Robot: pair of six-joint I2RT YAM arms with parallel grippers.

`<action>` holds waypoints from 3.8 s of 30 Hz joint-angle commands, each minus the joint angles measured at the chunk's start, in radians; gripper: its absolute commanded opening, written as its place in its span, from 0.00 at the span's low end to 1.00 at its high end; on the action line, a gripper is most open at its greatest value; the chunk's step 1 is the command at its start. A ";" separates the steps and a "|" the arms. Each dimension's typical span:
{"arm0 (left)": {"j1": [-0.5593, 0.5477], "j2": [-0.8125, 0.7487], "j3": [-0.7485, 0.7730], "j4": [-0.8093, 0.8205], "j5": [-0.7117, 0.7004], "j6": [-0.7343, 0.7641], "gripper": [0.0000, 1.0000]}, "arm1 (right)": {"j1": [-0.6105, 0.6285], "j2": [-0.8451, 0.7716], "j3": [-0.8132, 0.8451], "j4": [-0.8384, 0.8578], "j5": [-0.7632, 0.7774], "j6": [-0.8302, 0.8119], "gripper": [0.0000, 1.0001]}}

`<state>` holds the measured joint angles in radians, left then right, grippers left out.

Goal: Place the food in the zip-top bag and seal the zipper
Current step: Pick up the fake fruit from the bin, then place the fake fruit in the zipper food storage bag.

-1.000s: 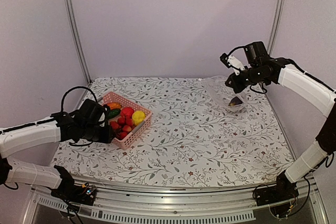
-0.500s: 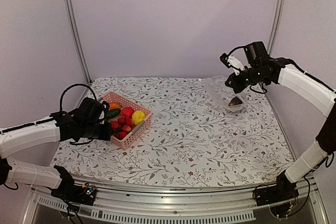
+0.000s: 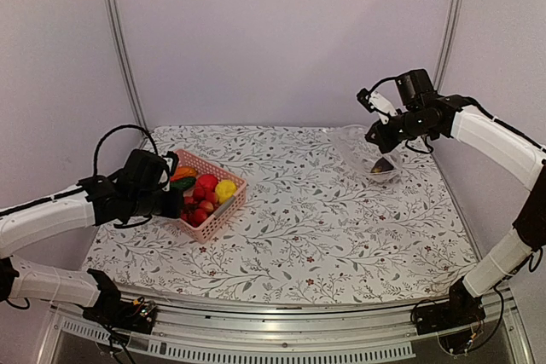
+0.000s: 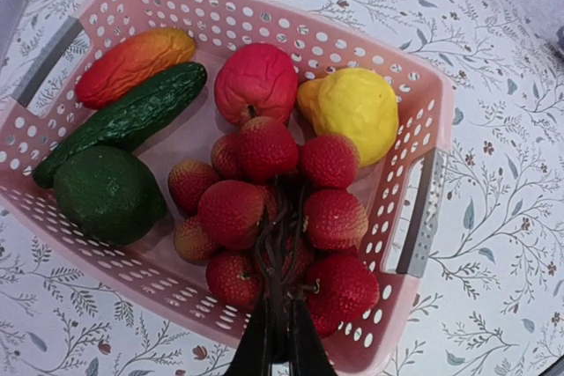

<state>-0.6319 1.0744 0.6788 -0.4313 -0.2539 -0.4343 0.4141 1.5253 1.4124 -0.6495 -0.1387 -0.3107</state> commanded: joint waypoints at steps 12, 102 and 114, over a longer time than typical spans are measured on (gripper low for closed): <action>-0.021 -0.023 0.330 -0.088 0.034 0.065 0.00 | 0.131 -0.033 0.004 -0.085 -0.029 -0.057 0.00; -0.392 0.532 0.754 0.541 0.036 0.340 0.47 | 0.228 0.100 0.362 -0.311 -0.240 0.031 0.00; -0.431 0.268 0.492 0.587 -0.083 0.317 0.51 | -0.003 0.177 0.467 -0.266 -0.075 0.047 0.00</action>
<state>-1.0569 1.3922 1.2472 0.1543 -0.2604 -0.1017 0.4839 1.6569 1.7748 -0.9409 -0.3138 -0.2810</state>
